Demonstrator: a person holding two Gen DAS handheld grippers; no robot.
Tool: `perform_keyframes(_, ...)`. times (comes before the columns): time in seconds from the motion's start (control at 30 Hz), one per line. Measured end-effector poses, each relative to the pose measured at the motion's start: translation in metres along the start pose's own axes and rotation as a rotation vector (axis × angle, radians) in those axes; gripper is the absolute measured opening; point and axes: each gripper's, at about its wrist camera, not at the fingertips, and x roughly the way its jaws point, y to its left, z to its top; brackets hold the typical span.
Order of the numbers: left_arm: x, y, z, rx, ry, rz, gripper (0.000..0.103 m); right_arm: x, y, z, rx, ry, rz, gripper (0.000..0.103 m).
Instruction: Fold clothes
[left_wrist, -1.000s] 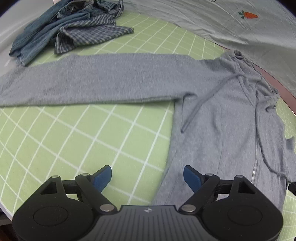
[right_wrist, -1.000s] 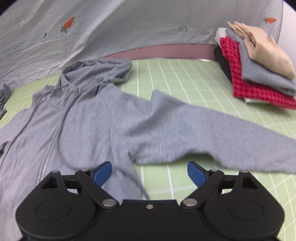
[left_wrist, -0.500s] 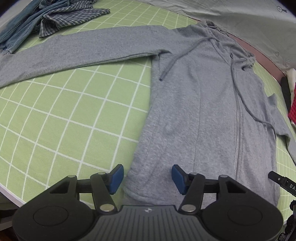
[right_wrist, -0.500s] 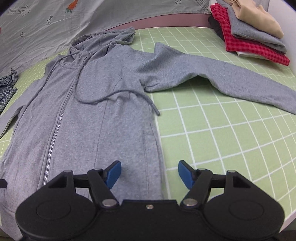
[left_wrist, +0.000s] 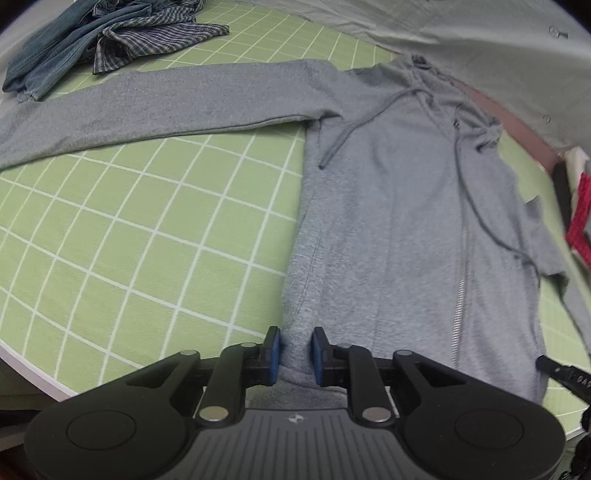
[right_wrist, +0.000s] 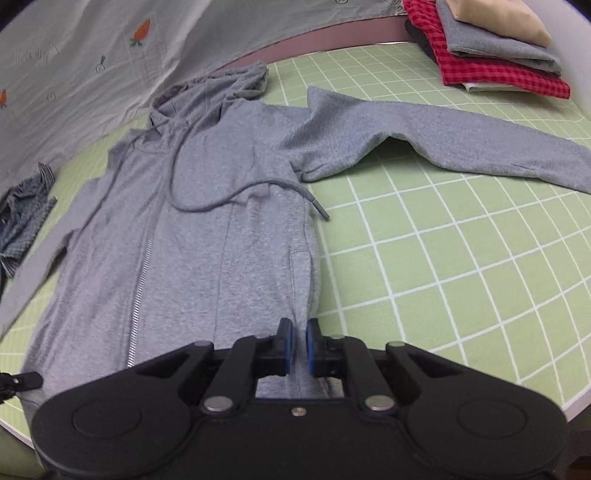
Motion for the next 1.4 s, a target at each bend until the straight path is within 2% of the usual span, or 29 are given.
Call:
perform_keyframes(0.03,-0.002,0.0,0.001,0.008,-0.015,0.011,0.027,0.004,0.001,0.001,-0.019,0.007,-0.019,0.013)
perform_keyframes(0.1,-0.007,-0.001,0.002,0.024,-0.045,0.034,0.046,0.003,0.004,0.006,-0.038,-0.035,-0.042,0.031)
perform_keyframes(0.13,-0.01,-0.002,0.003,0.031,-0.06,0.045,0.052,0.002,0.006,0.009,-0.051,-0.066,-0.054,0.048)
perform_keyframes(0.17,-0.012,-0.002,0.004,0.039,-0.075,0.056,0.063,0.004,0.011,0.014,-0.096,-0.091,-0.078,0.054)
perform_keyframes(0.2,-0.015,-0.001,0.004,0.039,-0.091,0.072,0.071,0.005,0.015,0.019,-0.144,-0.115,-0.103,0.055)
perform_keyframes(0.27,-0.018,0.002,0.005,0.028,-0.12,0.11,0.076,0.013,0.024,0.031,-0.236,-0.149,-0.148,0.06)
perform_keyframes(0.4,-0.025,0.014,0.005,-0.007,-0.139,0.155,0.079,0.039,0.026,0.058,-0.272,-0.153,-0.147,0.058)
perform_keyframes(0.6,-0.028,0.031,0.001,-0.065,-0.14,0.189,0.08,0.065,0.022,0.082,-0.225,-0.143,-0.138,0.042)
perform_keyframes(0.67,-0.028,0.036,0.001,-0.082,-0.138,0.194,0.081,0.066,0.02,0.085,-0.207,-0.14,-0.1,0.018)
perform_keyframes(0.73,-0.028,0.04,0.003,-0.098,-0.138,0.191,0.081,0.061,0.021,0.084,-0.2,-0.158,-0.083,0.009)
perform_keyframes(0.8,-0.026,0.043,0.007,-0.105,-0.137,0.192,0.081,0.053,0.026,0.083,-0.205,-0.186,-0.082,0.005)
perform_keyframes(1.0,-0.021,0.046,0.023,-0.077,-0.136,0.173,0.081,0.013,0.043,0.074,-0.185,-0.264,-0.05,0.003)
perform_keyframes(1.17,-0.017,0.056,0.039,-0.051,-0.138,0.163,0.081,-0.01,0.066,0.058,-0.148,-0.267,0.007,0.002)
perform_keyframes(1.27,-0.015,0.069,0.049,-0.047,-0.137,0.161,0.081,-0.011,0.084,0.045,-0.132,-0.239,0.059,0.002)
perform_keyframes(1.33,-0.014,0.078,0.058,-0.044,-0.14,0.161,0.081,0.001,0.097,0.035,-0.14,-0.179,0.068,0.004)
perform_keyframes(1.4,-0.014,0.082,0.067,-0.018,-0.146,0.163,0.081,0.014,0.108,0.025,-0.132,-0.131,0.041,0.014)
